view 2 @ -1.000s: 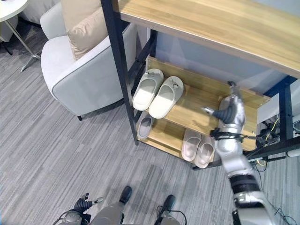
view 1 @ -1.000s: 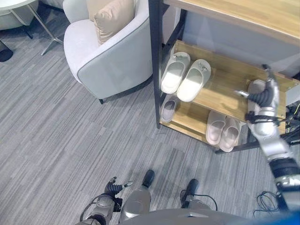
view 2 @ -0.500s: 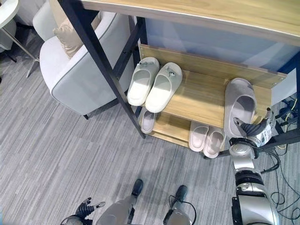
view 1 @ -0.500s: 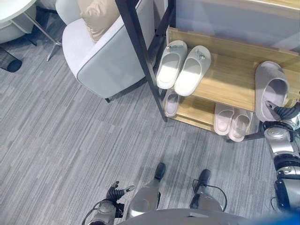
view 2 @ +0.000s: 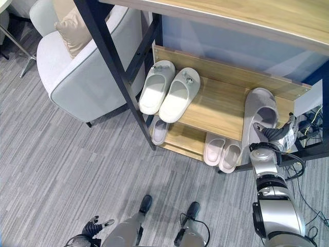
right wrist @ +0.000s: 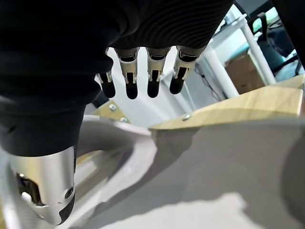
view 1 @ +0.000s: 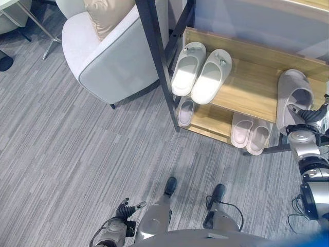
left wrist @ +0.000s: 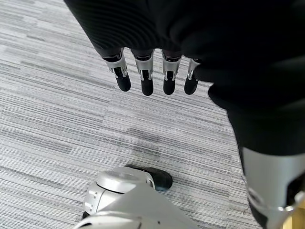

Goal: Arrange the slippers neatly on the shoe rack.

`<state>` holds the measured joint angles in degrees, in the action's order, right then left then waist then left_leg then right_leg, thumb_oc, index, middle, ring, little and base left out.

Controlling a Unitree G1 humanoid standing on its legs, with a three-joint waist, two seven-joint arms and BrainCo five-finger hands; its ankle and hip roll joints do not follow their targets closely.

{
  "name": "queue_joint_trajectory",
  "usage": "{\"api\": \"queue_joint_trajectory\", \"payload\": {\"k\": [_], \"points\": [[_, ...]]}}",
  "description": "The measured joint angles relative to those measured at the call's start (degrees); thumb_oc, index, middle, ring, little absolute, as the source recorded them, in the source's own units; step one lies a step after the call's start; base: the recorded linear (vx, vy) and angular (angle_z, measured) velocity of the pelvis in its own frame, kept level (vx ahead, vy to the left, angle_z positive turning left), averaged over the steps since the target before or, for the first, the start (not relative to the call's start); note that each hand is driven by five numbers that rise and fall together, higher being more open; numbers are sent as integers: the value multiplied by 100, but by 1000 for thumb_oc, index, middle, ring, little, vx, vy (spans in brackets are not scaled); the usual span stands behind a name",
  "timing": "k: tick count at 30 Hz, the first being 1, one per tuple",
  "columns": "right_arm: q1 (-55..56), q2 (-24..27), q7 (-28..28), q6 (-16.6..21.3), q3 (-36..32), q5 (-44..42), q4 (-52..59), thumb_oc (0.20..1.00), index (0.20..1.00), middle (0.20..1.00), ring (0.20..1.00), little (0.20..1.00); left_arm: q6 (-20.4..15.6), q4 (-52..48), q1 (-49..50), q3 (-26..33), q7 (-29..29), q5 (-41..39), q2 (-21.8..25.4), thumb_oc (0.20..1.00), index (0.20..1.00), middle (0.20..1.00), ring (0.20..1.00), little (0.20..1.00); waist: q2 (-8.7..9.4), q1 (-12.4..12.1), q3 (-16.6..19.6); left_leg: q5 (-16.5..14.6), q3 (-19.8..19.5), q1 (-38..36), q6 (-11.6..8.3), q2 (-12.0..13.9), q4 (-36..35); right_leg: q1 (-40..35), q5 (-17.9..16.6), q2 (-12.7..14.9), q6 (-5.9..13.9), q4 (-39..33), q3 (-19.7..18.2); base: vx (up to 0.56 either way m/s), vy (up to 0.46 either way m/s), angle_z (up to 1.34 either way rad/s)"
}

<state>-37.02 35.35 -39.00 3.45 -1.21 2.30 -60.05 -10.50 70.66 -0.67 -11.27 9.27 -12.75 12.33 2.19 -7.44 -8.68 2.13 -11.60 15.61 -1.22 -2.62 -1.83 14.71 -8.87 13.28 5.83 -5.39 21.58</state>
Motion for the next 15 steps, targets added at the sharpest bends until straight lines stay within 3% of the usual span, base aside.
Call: {"api": "queue_joint_trajectory", "payload": {"k": [6, 11, 12, 13, 15], "points": [[-320, 480, 115, -2, 469, 2, -375, 1000, 1000, 1000, 1000, 1000, -35, 28, -18, -14, -2, -15, 9, 1000, 1000, 1000, 1000, 1000, -24, -16, -40, 41, 9, 169, 9, -40, 0, 178, -45, 40, -3, 0, -7, 4, 11, 0], [-413, 624, 128, -3, 473, 4, -514, 1000, 1000, 1000, 1000, 1000, -114, 21, -47, -217, 56, -7, 7, 1000, 1000, 1000, 1000, 1000, -60, -85, -112, 46, 10, 169, 17, -43, -9, 181, -48, 46, -1, -1, -5, 0, 0, 0], [-581, 808, 248, -6, 523, -21, -751, 420, 420, 420, 420, 420, -126, -30, -131, -220, 58, -9, 67, 1000, 1000, 1000, 1000, 1000, -95, -142, -158, 49, 4, 181, 18, -48, -7, 185, -48, 53, -1, -1, 16, -6, 1, 3], [-696, 896, 335, 2, 664, -62, -820, 200, 200, 200, 200, 200, -160, -94, -140, -221, 59, -15, 138, 1000, 1000, 1000, 1000, 1000, -92, -144, -189, 54, 1, 202, 17, -47, -7, 200, -49, 53, 0, 0, 52, -5, 4, 4], [-844, 878, 558, 87, 889, -220, -1065, 200, 200, 200, 200, 200, -162, -68, -137, -246, 54, -16, 143, 1000, 1000, 1000, 1000, 1000, -65, -146, -204, 56, 6, 267, 18, -50, -2, 270, -54, 53, 0, 0, 35, 0, 0, 0]]}}
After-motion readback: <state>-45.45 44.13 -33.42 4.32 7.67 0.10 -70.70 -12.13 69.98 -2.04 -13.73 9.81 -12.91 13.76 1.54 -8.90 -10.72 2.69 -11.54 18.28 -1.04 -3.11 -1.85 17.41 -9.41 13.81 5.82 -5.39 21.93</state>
